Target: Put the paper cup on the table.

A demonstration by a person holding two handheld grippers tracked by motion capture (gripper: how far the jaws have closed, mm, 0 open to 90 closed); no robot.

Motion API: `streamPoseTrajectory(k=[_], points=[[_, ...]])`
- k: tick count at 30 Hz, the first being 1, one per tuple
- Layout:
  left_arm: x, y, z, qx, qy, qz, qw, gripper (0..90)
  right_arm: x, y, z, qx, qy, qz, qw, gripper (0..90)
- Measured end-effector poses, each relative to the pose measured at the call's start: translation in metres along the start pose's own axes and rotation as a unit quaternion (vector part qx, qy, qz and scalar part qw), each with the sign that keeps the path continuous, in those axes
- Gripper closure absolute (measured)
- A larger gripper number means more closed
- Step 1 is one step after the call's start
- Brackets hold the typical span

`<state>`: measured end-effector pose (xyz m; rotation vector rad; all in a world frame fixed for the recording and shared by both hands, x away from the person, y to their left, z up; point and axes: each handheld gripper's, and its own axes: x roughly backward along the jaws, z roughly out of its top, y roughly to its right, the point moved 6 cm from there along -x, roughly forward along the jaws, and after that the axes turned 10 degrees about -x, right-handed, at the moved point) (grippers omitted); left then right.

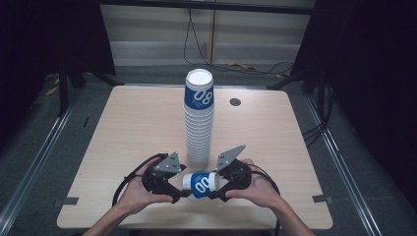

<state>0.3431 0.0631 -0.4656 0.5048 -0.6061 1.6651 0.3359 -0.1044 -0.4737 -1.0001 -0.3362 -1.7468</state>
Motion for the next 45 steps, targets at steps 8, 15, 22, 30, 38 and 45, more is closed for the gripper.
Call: streamPoseTrajectory(k=[8,15,22,30,38,45], points=[[0.012,-0.002,0.003,0.033,0.073,0.005,0.9968,19.3,0.008,0.004,-0.003,-0.024,0.038,0.005,0.9990,29.3],[0.010,-0.007,-0.004,0.069,0.113,0.004,0.9911,18.9,0.010,0.007,-0.011,-0.033,0.070,0.017,0.9969,29.1],[0.016,-0.007,0.000,0.075,0.136,0.018,0.9878,18.6,0.022,0.011,-0.010,-0.051,0.125,0.030,0.9904,29.0],[0.021,-0.008,-0.001,0.085,0.157,0.016,0.9839,16.5,0.029,0.014,-0.013,-0.067,0.164,0.047,0.9830,29.0],[0.023,-0.003,0.000,0.083,0.168,0.011,0.9823,15.9,0.031,0.013,-0.011,-0.075,0.208,0.071,0.9727,29.0],[0.025,-0.006,0.000,0.081,0.176,0.013,0.9810,15.6,0.030,0.014,-0.011,-0.074,0.246,0.076,0.9635,28.8]])
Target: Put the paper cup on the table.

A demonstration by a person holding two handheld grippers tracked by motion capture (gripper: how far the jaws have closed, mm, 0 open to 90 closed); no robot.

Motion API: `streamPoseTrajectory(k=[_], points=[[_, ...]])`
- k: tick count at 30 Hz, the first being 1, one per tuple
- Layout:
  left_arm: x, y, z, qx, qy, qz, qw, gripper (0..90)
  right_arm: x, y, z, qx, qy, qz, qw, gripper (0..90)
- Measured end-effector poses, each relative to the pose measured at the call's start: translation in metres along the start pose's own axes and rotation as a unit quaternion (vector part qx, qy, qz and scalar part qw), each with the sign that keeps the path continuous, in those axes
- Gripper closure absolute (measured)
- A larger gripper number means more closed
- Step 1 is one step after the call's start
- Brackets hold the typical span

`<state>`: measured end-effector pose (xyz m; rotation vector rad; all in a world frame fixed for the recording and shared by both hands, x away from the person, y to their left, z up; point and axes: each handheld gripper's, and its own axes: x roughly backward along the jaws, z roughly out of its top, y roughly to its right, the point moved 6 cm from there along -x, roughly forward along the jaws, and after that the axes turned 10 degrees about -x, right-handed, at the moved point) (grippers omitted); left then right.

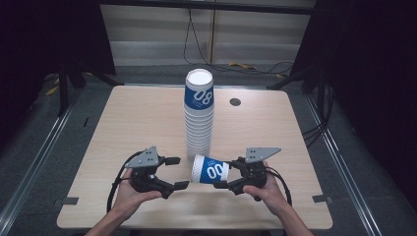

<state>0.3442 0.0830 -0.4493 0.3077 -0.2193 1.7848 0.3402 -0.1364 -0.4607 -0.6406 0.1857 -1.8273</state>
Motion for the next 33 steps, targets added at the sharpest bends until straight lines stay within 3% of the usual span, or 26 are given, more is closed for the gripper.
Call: streamPoseTrajectory(k=[3,6,12,17,21,28,33], points=[[0.000,-0.001,0.001,0.006,0.004,0.003,1.0000,15.5,-0.001,0.000,0.001,-0.002,0.022,0.012,0.9997,28.8],[0.000,0.001,0.002,0.004,0.008,-0.008,0.9999,15.6,-0.003,0.000,0.001,0.003,0.038,0.017,0.9991,28.7],[0.000,0.002,0.005,0.006,0.017,-0.011,0.9998,15.5,-0.006,-0.002,0.002,0.000,0.051,0.036,0.9980,28.7],[-0.003,0.002,0.007,0.011,0.029,-0.023,0.9993,15.5,-0.010,-0.003,0.000,0.003,0.053,0.044,0.9976,28.7],[-0.007,0.003,0.008,0.008,0.026,-0.020,0.9994,15.6,-0.013,-0.004,0.000,0.008,0.060,0.048,0.9970,28.7],[-0.011,0.002,0.008,0.008,0.022,-0.018,0.9996,15.5,-0.015,-0.006,-0.003,0.012,0.049,0.051,0.9974,28.7],[-0.017,0.003,0.006,0.009,0.015,-0.034,0.9993,14.9,-0.018,-0.007,-0.004,0.014,0.037,0.053,0.9978,28.8]])
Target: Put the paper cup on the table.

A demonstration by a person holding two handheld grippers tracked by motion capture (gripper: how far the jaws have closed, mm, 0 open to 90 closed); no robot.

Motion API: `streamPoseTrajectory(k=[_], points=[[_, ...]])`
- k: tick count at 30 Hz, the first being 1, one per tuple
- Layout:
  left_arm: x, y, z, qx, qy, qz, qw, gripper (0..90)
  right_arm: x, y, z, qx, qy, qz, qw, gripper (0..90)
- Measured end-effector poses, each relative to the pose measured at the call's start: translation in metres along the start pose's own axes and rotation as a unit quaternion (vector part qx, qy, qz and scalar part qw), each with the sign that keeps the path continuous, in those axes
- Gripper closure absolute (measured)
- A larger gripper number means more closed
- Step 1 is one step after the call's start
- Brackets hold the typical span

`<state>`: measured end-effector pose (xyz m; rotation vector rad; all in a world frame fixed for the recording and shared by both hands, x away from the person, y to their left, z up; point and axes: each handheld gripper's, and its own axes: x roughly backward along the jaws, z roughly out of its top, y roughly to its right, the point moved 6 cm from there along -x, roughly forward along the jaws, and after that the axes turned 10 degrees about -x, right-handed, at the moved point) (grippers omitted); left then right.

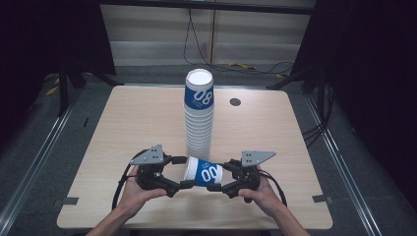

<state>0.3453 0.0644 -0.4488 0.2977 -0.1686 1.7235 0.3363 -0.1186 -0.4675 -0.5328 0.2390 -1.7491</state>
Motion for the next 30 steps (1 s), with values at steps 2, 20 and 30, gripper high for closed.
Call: streamPoseTrajectory(k=[2,20,30], points=[[-0.002,0.001,0.000,-0.003,0.000,0.003,1.0000,13.8,-0.001,0.000,-0.001,0.002,-0.006,0.003,1.0000,28.8],[-0.012,0.004,-0.002,0.010,0.009,-0.022,0.9997,11.9,-0.006,-0.005,-0.003,0.010,-0.011,0.010,0.9998,28.8],[-0.008,0.003,-0.006,0.019,0.029,-0.016,0.9992,12.0,-0.006,-0.005,-0.001,0.009,-0.005,0.009,0.9999,28.8]])
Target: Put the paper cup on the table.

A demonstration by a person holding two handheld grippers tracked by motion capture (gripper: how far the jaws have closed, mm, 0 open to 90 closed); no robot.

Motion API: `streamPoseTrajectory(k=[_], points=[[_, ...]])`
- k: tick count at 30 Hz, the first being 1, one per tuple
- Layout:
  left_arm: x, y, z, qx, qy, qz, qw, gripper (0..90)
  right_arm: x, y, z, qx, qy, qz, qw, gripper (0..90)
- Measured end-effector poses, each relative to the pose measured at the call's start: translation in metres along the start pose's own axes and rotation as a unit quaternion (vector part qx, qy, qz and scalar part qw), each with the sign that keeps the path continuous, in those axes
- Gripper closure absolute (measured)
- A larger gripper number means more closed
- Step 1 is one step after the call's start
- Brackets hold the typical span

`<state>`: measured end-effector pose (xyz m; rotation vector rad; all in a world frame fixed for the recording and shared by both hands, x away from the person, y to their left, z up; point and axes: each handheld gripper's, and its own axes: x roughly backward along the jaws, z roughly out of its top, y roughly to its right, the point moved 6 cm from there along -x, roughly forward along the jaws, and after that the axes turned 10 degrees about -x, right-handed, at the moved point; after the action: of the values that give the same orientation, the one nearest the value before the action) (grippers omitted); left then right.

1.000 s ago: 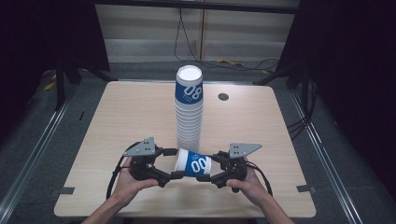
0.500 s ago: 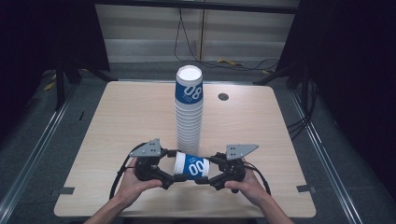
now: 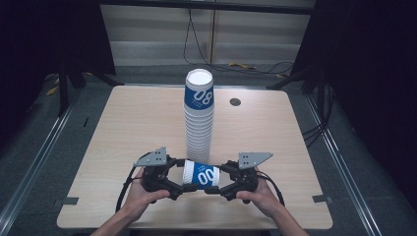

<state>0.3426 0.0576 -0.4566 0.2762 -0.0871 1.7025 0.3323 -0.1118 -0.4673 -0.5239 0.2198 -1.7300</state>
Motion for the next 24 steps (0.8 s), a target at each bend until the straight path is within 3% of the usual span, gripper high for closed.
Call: streamPoseTrajectory(k=[4,14,24], points=[[0.0013,0.0000,0.0000,0.006,0.004,-0.005,1.0000,12.6,0.0000,0.0000,0.0001,-0.001,0.002,0.002,1.0000,28.8],[0.0061,0.0005,0.0018,-0.005,0.007,-0.010,0.9999,16.1,-0.0023,0.0010,-0.0022,-0.007,-0.012,0.006,0.9999,28.2],[0.0047,0.0013,0.0009,-0.010,0.007,-0.017,0.9998,18.1,-0.0059,0.0023,-0.0072,-0.011,-0.043,-0.012,0.9989,24.2]])
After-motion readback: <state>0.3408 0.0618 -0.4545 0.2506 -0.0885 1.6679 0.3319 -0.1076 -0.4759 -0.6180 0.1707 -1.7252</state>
